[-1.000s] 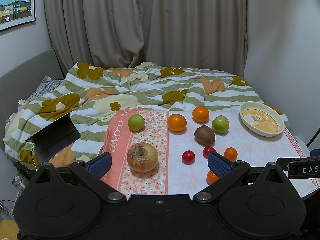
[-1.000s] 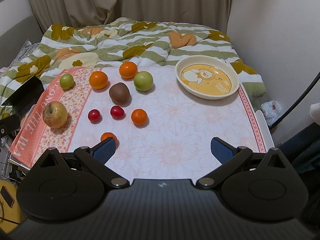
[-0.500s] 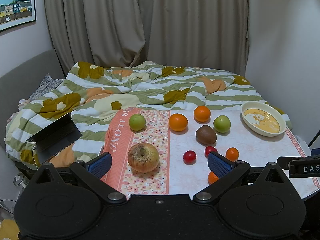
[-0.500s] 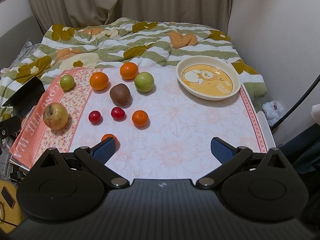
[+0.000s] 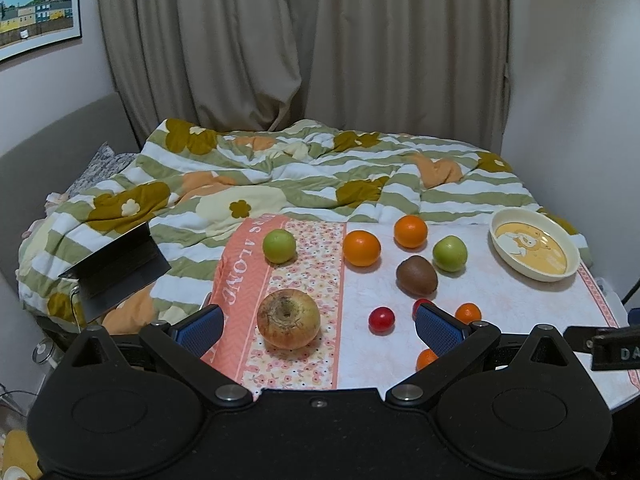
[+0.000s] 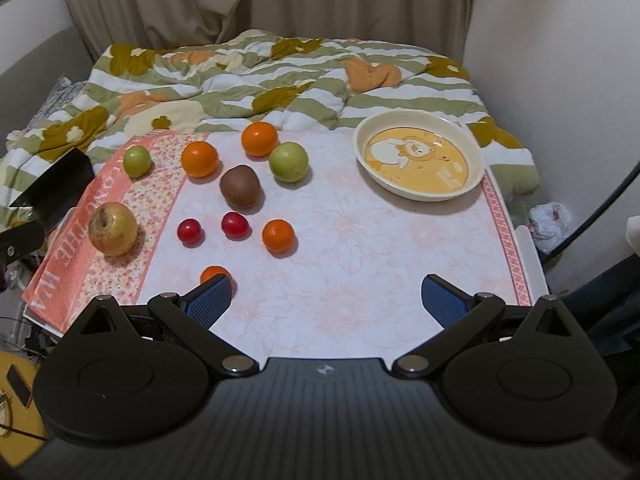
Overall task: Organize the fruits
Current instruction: 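Grasp the large yellowish apple with the left gripper while the right gripper grasps a tangerine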
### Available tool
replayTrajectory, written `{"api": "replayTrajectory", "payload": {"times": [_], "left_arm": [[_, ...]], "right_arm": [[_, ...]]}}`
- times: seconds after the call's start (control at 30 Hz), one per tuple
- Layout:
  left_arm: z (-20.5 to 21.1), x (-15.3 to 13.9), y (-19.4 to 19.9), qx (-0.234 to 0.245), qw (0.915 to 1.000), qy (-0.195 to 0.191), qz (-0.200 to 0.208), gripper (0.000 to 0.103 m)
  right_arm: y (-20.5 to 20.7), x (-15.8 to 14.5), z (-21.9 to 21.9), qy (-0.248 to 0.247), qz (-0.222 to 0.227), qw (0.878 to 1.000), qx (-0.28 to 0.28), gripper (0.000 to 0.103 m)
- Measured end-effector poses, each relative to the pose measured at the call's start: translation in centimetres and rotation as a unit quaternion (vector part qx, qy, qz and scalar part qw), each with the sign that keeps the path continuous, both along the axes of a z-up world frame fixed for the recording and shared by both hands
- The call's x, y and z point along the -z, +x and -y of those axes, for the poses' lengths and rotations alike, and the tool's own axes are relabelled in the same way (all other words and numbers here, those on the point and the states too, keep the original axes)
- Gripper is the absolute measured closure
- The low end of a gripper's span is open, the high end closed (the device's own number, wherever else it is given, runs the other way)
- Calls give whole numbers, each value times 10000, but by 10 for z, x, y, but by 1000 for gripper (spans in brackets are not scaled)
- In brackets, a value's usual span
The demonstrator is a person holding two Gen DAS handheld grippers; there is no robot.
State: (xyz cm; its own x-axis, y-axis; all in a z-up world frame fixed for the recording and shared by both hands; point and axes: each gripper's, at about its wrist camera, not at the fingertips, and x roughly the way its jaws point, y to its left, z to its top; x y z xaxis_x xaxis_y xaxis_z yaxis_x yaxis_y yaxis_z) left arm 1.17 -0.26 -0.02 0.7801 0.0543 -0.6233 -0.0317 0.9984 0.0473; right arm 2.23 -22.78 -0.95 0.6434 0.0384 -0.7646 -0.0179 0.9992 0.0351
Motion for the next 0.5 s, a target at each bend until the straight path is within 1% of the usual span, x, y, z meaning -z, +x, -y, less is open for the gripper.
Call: {"api": "replayTrajectory", "payload": {"times": [0.17, 0.37, 0.5], "left_arm": [[3, 16, 8, -231, 9995, 189, -68, 0], [-3, 47, 24, -393, 9985, 390, 18, 0], [-9, 67, 46, -381, 9980, 496, -75, 0]], "right_arm": [[6, 13, 2, -3, 7, 9988, -489, 0], [21, 47, -6, 30, -149, 9944, -1045, 0], [32, 70, -16, 160, -172, 9915, -1277, 0]]}}
